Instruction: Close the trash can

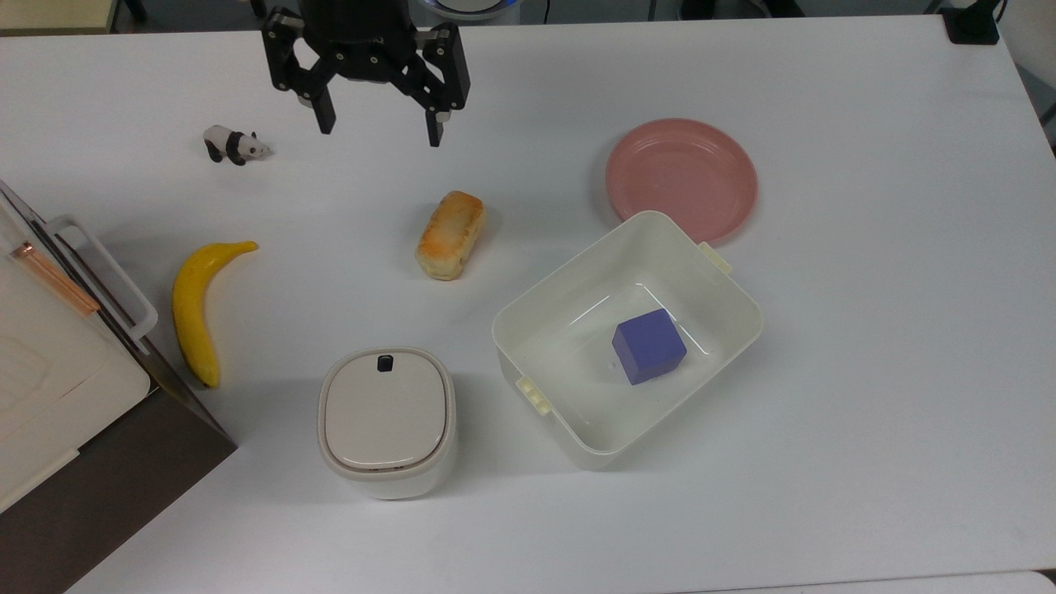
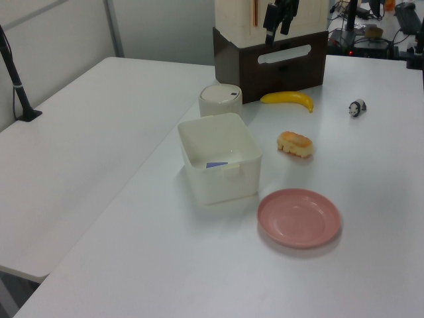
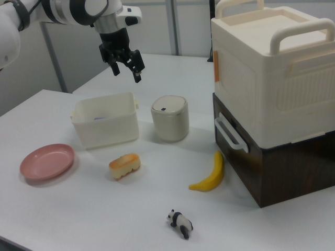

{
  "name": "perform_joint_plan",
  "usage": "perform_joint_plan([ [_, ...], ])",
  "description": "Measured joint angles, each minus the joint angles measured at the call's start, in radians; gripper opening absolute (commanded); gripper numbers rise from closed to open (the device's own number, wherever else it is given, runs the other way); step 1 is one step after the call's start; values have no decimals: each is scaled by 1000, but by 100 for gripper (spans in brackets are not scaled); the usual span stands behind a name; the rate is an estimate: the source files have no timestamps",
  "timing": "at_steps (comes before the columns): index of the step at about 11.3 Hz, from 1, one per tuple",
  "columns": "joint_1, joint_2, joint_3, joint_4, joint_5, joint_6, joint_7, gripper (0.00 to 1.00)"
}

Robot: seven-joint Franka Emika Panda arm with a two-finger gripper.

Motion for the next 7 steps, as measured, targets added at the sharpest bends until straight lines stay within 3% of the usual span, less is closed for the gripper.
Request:
perform_joint_plan([
  [7, 6, 0, 5, 0, 24, -49, 88, 100],
])
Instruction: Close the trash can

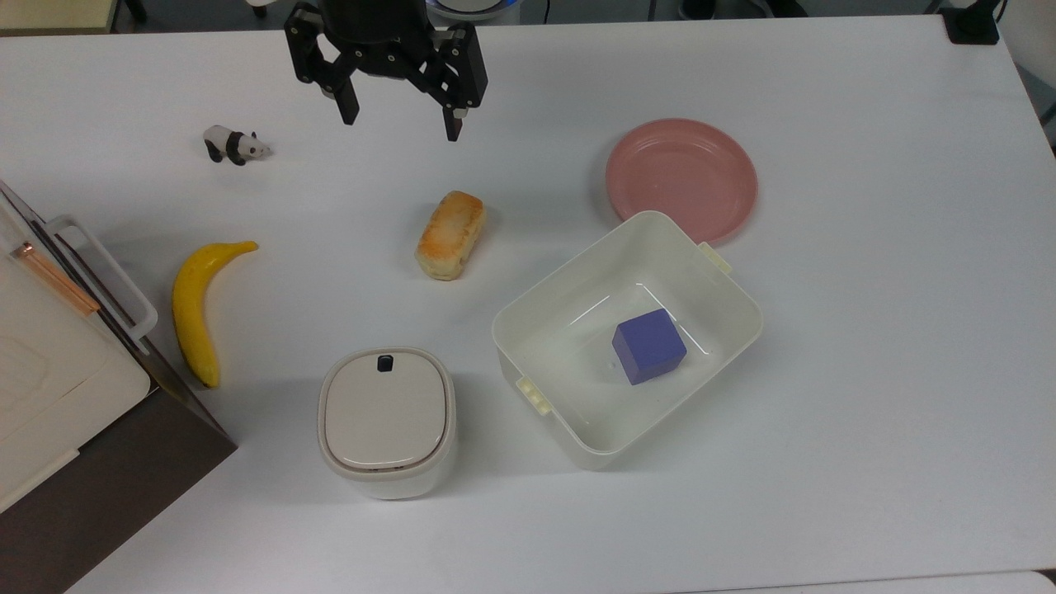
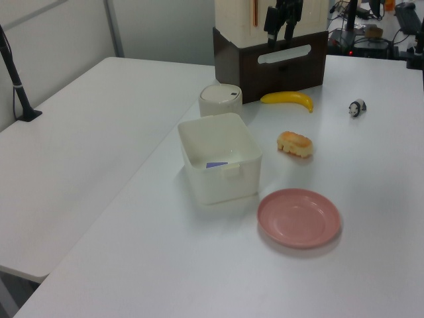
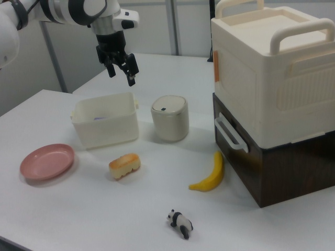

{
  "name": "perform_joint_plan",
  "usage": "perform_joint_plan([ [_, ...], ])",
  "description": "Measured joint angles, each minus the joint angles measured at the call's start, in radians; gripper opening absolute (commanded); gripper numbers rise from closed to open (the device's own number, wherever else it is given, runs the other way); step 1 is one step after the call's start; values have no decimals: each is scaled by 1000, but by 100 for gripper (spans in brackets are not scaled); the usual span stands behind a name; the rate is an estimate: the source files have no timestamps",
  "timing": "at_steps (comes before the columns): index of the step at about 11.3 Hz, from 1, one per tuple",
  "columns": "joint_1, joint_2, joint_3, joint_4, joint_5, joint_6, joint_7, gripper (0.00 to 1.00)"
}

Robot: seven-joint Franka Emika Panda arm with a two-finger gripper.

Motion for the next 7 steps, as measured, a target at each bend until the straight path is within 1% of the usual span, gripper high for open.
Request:
perform_joint_plan([
  [3, 5, 1, 0, -1, 0, -1, 5, 100],
  [7, 7, 2, 1, -1, 0, -32, -97, 100],
])
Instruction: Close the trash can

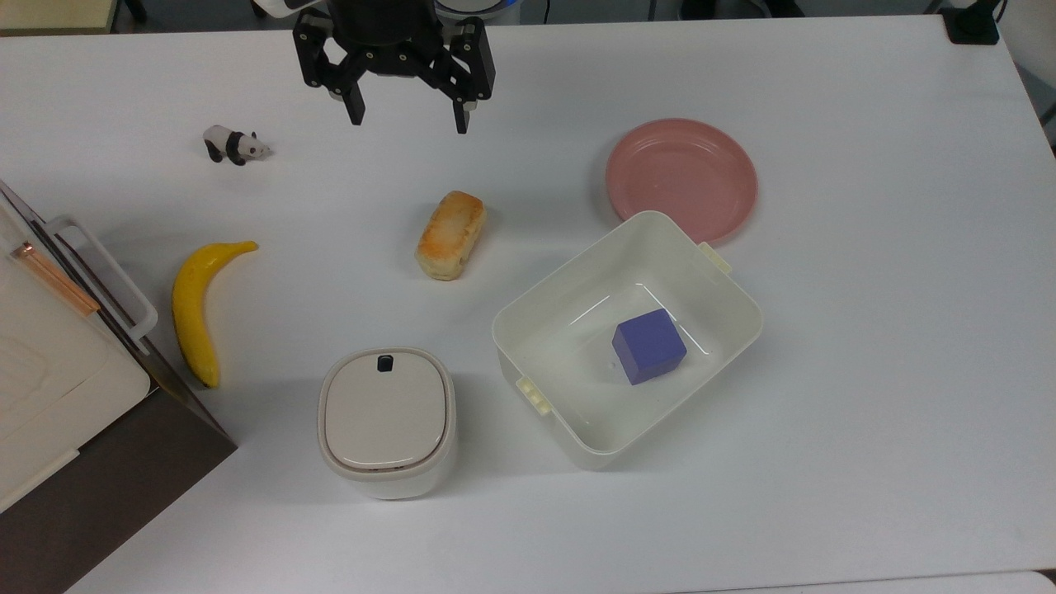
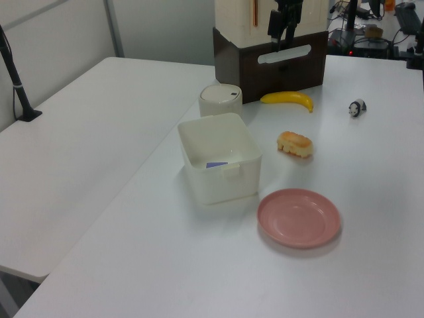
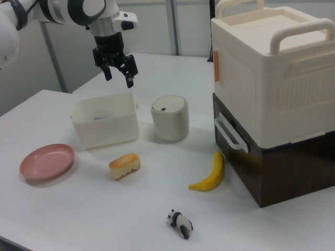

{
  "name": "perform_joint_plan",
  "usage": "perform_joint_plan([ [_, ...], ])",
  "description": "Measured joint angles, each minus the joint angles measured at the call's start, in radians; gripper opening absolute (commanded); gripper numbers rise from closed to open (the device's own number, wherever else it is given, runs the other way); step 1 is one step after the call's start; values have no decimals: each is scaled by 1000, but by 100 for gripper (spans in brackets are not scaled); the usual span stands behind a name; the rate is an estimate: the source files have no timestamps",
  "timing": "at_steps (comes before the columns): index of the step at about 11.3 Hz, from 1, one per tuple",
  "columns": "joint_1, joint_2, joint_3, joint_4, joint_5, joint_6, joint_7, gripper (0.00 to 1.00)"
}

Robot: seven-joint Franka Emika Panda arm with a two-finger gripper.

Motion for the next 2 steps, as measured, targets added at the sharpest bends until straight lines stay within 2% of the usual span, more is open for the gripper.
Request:
perform_joint_plan([
  [2, 0, 0, 0, 0, 0, 0, -3, 100],
])
